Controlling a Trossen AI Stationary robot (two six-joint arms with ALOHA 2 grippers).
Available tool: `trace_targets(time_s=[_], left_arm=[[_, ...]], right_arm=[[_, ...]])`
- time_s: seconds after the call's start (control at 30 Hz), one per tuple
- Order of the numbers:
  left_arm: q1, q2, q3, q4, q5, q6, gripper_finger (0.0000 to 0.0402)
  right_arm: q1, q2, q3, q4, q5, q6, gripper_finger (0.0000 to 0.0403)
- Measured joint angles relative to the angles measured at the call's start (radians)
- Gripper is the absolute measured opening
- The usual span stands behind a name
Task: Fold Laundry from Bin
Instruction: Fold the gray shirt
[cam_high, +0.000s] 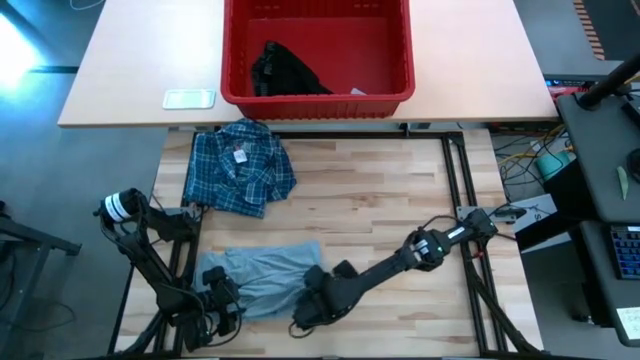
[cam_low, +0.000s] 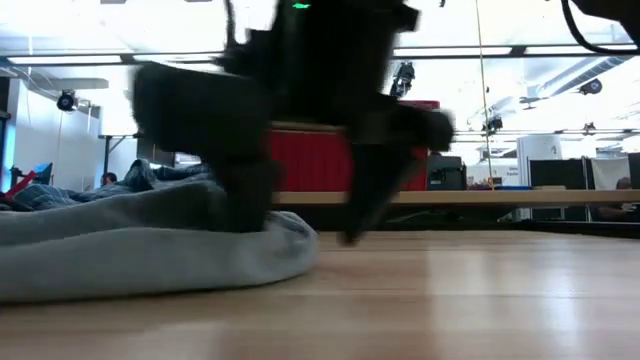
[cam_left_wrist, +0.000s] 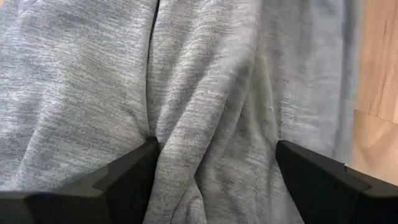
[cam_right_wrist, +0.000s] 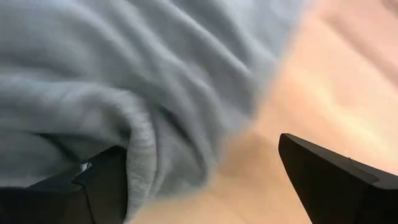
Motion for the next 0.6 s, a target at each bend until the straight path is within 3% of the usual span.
trace_targets(time_s=[0.2, 0.6], left_arm=[[-0.001, 0.0, 0.0, 0.003, -0.001, 0.0, 0.0309], [-0.002, 0.0, -0.002, 0.008, -0.004, -0.003, 0.0309]], right_arm=[[0.02, -0.045, 0.003, -0.272, -0.069, 0.103, 0.0363], [0.079, -0.117, 0.003, -0.239, -0.268, 0.054, 0.0363]])
